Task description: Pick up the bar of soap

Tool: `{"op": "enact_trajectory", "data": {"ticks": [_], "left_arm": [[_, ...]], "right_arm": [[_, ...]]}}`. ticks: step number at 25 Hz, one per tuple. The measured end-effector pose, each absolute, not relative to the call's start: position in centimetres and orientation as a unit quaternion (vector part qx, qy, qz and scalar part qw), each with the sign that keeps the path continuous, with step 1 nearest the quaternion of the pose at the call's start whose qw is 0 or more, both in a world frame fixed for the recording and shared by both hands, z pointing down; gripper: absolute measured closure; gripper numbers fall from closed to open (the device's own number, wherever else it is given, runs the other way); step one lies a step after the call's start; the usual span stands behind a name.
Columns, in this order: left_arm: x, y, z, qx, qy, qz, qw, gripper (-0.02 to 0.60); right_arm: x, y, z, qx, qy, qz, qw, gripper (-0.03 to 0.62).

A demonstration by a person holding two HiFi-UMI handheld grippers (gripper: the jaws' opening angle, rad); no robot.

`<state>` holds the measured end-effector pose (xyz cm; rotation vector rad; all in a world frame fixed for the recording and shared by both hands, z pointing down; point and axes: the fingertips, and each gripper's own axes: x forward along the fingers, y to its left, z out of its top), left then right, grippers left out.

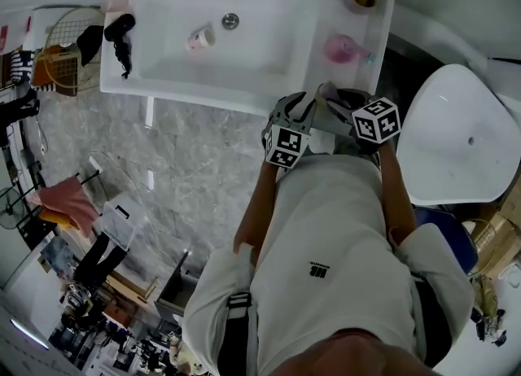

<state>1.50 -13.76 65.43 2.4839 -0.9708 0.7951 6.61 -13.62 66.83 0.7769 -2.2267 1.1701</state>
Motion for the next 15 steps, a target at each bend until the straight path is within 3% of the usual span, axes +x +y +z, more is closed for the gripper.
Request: {"op": "enact_trajectory", "data": {"ticks": [15], "left_arm": [[3.1, -15.7, 61.9, 0.906, -0.312, 0.252, 0.132, 0.460]], "right_arm": [[6.8, -15.5, 60.5, 0.329, -0.837, 0.401, 0.175, 0.405]]}}
